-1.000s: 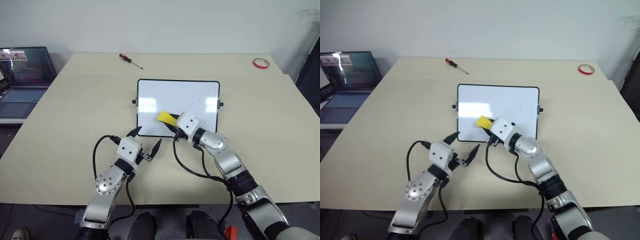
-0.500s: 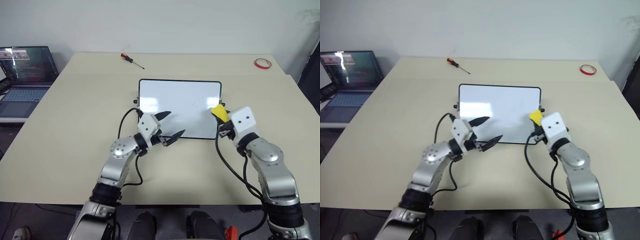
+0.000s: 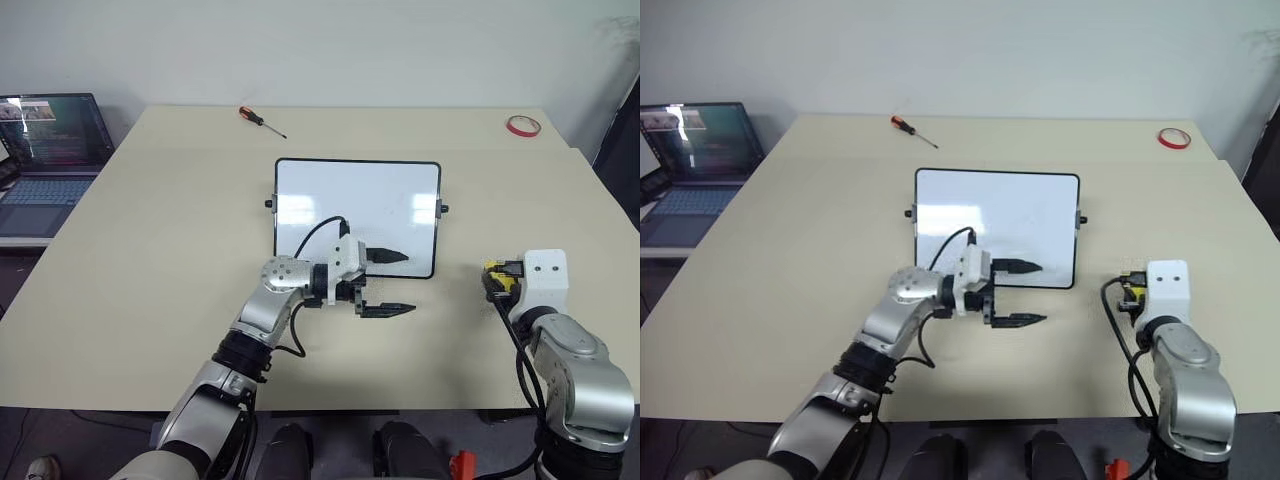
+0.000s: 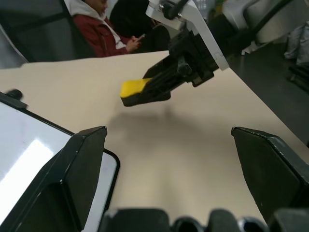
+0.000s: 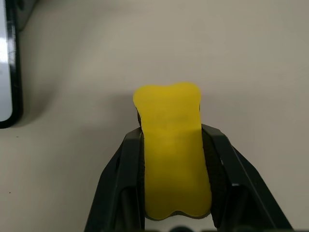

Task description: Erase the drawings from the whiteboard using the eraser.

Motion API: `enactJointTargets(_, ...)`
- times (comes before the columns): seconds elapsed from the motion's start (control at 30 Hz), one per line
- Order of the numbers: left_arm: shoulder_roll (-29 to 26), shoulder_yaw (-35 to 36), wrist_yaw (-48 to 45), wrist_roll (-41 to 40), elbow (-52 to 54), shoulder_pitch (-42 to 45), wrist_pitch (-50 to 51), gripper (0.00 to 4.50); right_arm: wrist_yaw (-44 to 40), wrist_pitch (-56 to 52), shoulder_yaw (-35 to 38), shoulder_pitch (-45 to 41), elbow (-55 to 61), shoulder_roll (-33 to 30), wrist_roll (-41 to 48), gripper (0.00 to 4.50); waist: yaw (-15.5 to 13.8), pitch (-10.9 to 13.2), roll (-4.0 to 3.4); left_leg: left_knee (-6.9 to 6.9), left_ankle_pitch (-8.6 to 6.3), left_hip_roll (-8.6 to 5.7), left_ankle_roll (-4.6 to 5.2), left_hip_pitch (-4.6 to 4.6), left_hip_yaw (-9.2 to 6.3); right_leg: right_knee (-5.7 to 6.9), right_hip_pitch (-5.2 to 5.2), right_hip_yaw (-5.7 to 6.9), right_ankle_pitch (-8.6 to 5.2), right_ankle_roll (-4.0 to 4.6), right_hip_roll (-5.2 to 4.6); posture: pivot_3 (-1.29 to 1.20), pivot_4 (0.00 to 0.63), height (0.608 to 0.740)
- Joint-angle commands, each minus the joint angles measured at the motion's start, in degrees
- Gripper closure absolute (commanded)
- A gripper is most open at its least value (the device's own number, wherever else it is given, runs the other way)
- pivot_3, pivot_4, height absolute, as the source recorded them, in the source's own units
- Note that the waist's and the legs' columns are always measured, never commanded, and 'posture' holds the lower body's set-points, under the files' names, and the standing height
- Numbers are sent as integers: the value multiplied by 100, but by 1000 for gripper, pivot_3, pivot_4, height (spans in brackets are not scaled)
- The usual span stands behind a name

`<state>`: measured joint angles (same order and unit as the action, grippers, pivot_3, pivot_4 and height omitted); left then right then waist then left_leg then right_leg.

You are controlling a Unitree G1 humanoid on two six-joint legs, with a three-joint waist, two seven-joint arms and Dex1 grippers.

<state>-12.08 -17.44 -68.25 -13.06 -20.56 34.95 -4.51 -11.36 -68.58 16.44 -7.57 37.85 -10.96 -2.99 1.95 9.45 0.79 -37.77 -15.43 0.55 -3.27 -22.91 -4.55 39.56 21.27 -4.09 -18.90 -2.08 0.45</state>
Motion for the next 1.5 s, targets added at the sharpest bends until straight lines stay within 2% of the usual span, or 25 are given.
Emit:
enactJointTargets(0.03,81,-7,-84,-57,102,92,59,0,59,88,102,-31,8,1,128,3271,0,0,0,0,0,0,0,0,0,0,0,0,0,0,0,0,150,740)
enactJointTargets(0.77,-84,6,96,-25,738,-311,384,0,173,879,-115,-60,-843,-180,377,3271,-5,0,-2,-1,0,1,0,0,0,1,-1,-1,0,-1,0,0,150,740)
enactJointTargets(0.83,-97,-1,112,5,719,-297,356,0,204,908,-102,-33,-862,-211,380,2556,-4,0,-2,-1,0,1,0,0,0,1,-1,-1,0,-1,0,0,150,740)
enactJointTargets(0.87,-103,0,116,9,709,-292,347,0,223,924,-103,-22,-873,-225,378,2353,-4,1,-2,-1,0,1,1,0,0,1,-1,-1,0,-1,0,0,150,740)
enactJointTargets(1.07,-127,-11,114,10,710,-277,344,0,331,975,-87,-24,-917,-264,411,190,-4,0,-2,-1,0,1,0,0,0,1,-1,-1,0,-1,0,0,150,740)
enactJointTargets(1.1,-128,-14,113,11,718,-275,347,0,354,985,-84,-25,-917,-270,415,40,-4,1,-2,-1,0,1,0,0,1,1,-1,-2,0,-1,0,0,150,740)
enactJointTargets(1.37,-213,106,246,-44,894,-304,473,0,572,1157,-18,-73,-733,-222,453,40,-4,0,-2,-1,0,1,0,0,0,2,-1,-1,0,-1,0,0,150,740)
enactJointTargets(1.5,-556,257,893,295,1462,-484,795,0,525,1320,-133,23,-329,-281,484,40,9,1,-4,0,0,4,1,0,2,4,2,-6,0,-1,0,0,150,740)
